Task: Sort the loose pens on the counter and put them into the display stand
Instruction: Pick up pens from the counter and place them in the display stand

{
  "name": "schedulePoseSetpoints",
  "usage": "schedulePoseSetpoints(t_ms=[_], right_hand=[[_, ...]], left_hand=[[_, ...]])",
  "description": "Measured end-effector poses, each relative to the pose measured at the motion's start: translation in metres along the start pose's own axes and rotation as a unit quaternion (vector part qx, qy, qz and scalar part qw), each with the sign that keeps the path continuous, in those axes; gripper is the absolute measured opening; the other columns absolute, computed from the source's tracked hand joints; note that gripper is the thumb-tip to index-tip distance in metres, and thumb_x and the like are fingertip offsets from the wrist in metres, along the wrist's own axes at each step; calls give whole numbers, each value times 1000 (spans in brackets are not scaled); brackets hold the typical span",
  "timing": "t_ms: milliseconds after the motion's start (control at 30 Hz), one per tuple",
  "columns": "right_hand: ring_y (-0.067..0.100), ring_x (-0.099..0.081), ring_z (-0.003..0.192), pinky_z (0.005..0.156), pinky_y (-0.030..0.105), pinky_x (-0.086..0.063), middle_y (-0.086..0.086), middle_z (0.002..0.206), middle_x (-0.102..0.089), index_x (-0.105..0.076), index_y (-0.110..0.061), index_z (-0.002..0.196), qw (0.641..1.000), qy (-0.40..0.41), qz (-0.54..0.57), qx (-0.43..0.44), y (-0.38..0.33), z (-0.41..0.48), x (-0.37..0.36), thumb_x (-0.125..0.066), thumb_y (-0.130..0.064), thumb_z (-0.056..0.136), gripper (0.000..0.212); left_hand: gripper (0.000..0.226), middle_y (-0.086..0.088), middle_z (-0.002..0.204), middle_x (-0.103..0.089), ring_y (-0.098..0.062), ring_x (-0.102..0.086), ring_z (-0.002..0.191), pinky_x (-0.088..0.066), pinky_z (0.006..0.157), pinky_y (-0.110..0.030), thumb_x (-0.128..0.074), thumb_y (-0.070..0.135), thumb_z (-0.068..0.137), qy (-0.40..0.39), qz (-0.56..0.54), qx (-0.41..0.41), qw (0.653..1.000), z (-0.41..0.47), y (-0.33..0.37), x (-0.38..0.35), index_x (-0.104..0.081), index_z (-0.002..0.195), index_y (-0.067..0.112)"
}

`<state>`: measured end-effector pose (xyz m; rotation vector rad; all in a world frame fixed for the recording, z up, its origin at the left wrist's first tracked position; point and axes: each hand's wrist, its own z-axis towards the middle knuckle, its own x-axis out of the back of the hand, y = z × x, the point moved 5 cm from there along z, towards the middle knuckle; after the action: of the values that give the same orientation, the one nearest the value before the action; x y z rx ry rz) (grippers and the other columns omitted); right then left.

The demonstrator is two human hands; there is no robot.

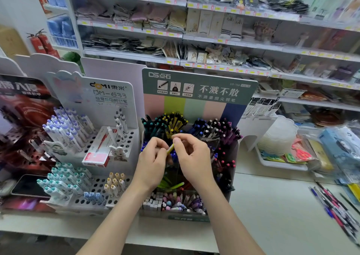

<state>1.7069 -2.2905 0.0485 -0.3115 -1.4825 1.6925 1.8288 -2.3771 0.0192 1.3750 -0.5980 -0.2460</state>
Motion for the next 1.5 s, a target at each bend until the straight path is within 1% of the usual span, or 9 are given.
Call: schedulePoseSetpoints(t_ms=[167, 367, 600, 700, 800, 933, 1067, 1267, 1500], right_hand=[[23, -69, 66, 62, 45, -60, 1, 79, -74, -74, -31, 100, 995, -36, 70, -69, 15, -11, 4, -62, -35, 107, 15], [13, -75, 82, 74, 28, -59, -9, 94, -74, -66, -15, 115, 970, 221, 25, 93, -17, 14, 49, -55, -22, 111, 13], [30, -67, 83, 69, 44, -52, 7, 91, -71, -53, -15, 129, 945, -35, -264, 192, -12, 67, 4, -61, -20, 107, 25], [32, -60, 80, 68, 42, -41, 2, 81, -70, -60, -18, 112, 890, 16, -377, 255, -12, 73, 3, -59, -28, 106, 12], [34, -60, 89, 73, 45, -43, 3, 95, -71, -63, -23, 131, 854, 29, -452, 257, -12, 74, -2, -45, -33, 109, 30], [38, -60, 91, 79, 47, -48, 15, 111, -56, -67, -15, 121, 857, -11, -489, 164, -4, 77, -3, -56, -23, 98, 26], [32, -62, 100, 83, 45, -43, 5, 106, -66, -72, -19, 108, 839, -29, -500, 210, -4, 76, -7, -54, -24, 100, 20], [27, -63, 103, 88, 47, -39, -3, 106, -74, -70, -24, 120, 860, -1, -464, 211, -12, 78, -7, -59, -24, 102, 21], [19, -63, 104, 92, 35, -51, -1, 109, -70, -74, -15, 115, 956, 67, -237, 161, -19, 17, 25, -50, -11, 94, 32]], left_hand=[[17, -1, 78, -74, -21, -71, 74, -60, 72, -52, -54, 14, 105, -22, 1, -37, 999, -1, 7, -11, -64, 97, 26], [30, 10, 122, -67, 2, -64, 104, -55, 93, -25, -58, 13, 105, 78, 50, -7, 996, 16, 9, -3, -62, 133, 22], [24, 6, 102, -73, -13, -70, 86, -61, 85, -45, -79, 28, 95, 97, 184, -75, 975, 45, 19, -8, -70, 117, 21], [17, 4, 92, -77, -22, -72, 85, -61, 82, -46, -80, 32, 94, 116, 219, -90, 965, 53, 25, -10, -75, 105, 20], [19, -2, 88, -78, -29, -73, 84, -61, 74, -44, -80, 38, 92, 150, 283, -96, 942, 60, 33, -7, -76, 98, 20], [23, -8, 82, -75, -37, -71, 77, -55, 62, -40, -74, 42, 96, 193, 322, -102, 921, 70, 40, 1, -72, 99, 20], [19, -6, 81, -74, -36, -69, 75, -51, 59, -38, -69, 40, 100, 165, 309, -131, 927, 74, 40, 4, -68, 106, 21], [16, 6, 78, -66, -18, -64, 68, -55, 60, -39, -70, 18, 98, 123, 221, -168, 953, 52, 29, 3, -59, 110, 21], [21, 7, 64, -56, -12, -57, 63, -48, 58, -32, -71, 12, 89, 28, 143, -147, 978, 26, 35, -14, -58, 88, 28]])
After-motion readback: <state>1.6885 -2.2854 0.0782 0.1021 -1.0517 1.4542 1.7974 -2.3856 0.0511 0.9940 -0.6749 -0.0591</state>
